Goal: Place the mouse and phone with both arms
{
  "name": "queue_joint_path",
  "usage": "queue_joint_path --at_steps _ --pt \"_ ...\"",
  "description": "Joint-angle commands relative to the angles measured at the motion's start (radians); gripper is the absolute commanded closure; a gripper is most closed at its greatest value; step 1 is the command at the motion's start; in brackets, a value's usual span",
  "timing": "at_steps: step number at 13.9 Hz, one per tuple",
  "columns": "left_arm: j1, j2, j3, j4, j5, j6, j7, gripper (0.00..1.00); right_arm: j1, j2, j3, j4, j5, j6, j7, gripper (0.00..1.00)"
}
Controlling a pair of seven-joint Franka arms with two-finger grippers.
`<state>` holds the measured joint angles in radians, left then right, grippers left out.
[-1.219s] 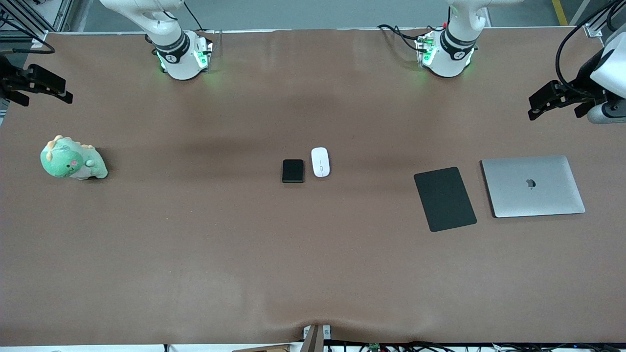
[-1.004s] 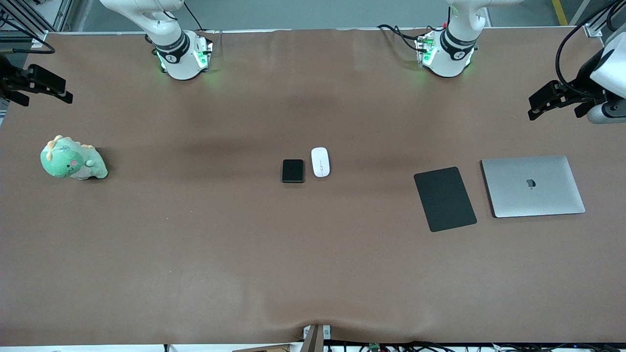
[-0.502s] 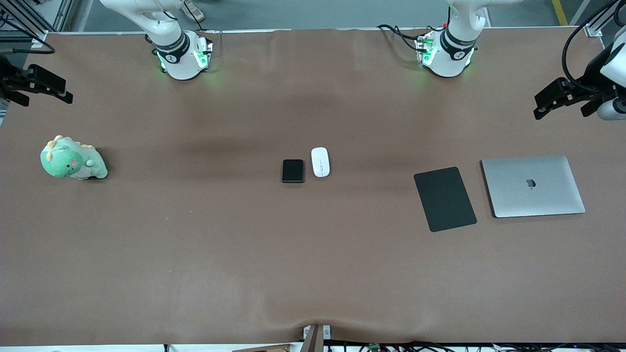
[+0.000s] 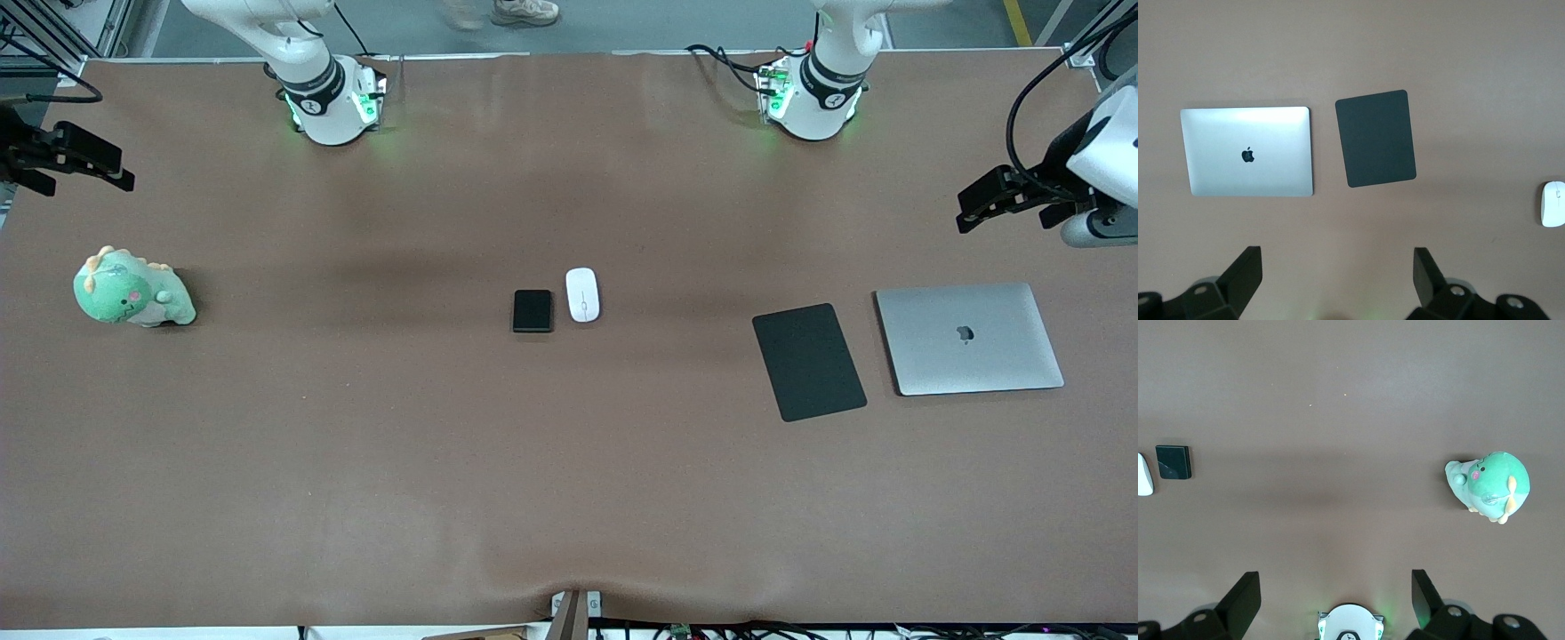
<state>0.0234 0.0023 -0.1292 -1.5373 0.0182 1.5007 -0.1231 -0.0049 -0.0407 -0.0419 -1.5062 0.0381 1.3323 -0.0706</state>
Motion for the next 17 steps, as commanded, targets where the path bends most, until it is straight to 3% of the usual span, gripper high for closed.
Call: queue_joint_path --at_steps 1,6,12,17 --pt "-0.008 0.004 -0.009 -0.027 -0.006 0.006 -0.015 0.00 -0.026 0.024 0.017 0.031 0.003 -0.015 -0.015 0.00" --pt "-0.019 -0.002 -0.079 -0.151 -0.006 0.097 -0.064 0.00 -0.024 0.024 0.017 0.031 0.005 -0.015 -0.014 0.00" --pt "-0.020 0.010 -0.251 -0.325 -0.006 0.309 -0.303 0.00 -0.026 0.024 0.017 0.031 0.006 -0.015 -0.014 0.00" --pt "-0.046 0.131 -0.401 -0.348 0.002 0.458 -0.539 0.00 -0.026 0.024 0.017 0.031 0.006 -0.015 -0.014 0.00"
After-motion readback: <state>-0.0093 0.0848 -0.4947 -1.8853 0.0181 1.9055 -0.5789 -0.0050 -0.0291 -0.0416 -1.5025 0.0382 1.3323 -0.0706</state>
